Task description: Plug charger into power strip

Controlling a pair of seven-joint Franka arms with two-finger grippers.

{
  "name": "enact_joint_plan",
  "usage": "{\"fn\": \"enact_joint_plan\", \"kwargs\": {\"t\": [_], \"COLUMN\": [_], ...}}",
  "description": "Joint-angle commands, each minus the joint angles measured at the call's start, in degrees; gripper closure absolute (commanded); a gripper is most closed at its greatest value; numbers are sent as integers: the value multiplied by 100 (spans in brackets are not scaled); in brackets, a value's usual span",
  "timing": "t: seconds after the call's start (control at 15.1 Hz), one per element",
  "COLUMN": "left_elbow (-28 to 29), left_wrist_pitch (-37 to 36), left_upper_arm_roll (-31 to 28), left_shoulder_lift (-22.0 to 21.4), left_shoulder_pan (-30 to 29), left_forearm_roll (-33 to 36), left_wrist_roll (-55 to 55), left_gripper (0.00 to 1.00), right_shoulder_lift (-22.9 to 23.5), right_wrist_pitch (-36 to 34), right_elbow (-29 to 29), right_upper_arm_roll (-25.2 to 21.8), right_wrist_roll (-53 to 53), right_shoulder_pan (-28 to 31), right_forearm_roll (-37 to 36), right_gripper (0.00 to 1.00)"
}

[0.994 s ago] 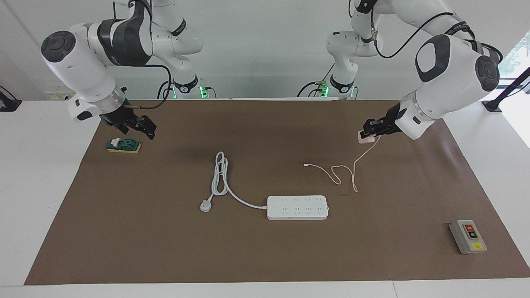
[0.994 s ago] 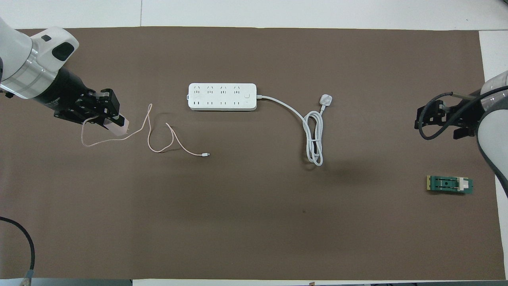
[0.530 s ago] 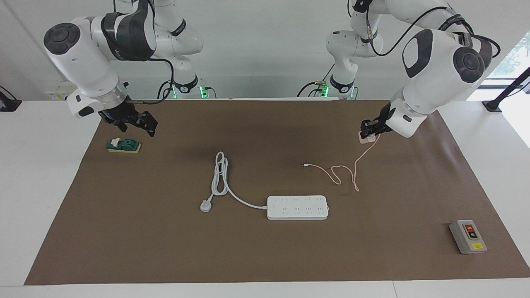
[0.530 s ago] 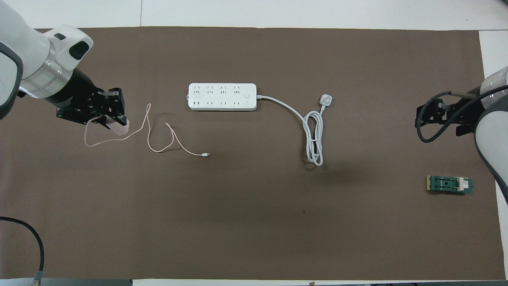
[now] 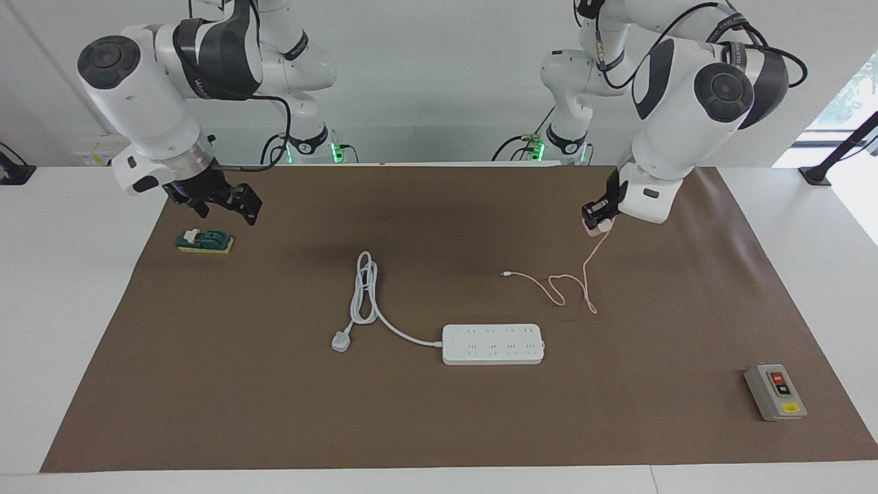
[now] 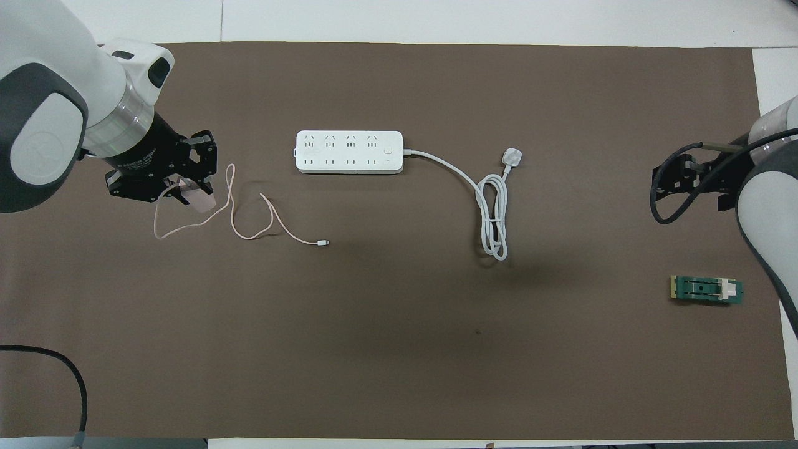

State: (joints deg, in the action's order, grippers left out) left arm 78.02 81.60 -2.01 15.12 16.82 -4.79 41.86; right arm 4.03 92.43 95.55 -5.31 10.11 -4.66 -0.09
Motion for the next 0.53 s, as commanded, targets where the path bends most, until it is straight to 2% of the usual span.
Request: {"fn": "enact_joint_plan", "kwargs": {"t": [0.0, 0.13, 0.33, 0.46], "left_elbow": [-120, -120, -102, -129], "left_wrist_pitch": [302, 784, 1084, 1514], "left_upper_arm_roll": [-1, 7, -1, -1], "left_shoulder_lift": [210, 325, 456, 649], "left_shoulder_pan": [145, 198, 523, 646], "left_forearm_roll": [154, 119, 119, 128], "left_wrist_roll": [1302, 2287, 2800, 3815], "left_gripper": [100, 100, 100, 100], "right_shoulder_lift": [107, 115, 142, 142], "right_wrist_pitch": [-137, -146, -155, -155], "right_elbow": [-177, -281, -300, -300], "right_upper_arm_roll": [170, 170, 179, 179], "right_wrist_roll": [-202, -211, -202, -202], "right_shoulder_pan": [202, 202, 211, 211], "right_forearm_roll": [-105, -114, -114, -114], "right_gripper": [0, 0, 0, 0]}}
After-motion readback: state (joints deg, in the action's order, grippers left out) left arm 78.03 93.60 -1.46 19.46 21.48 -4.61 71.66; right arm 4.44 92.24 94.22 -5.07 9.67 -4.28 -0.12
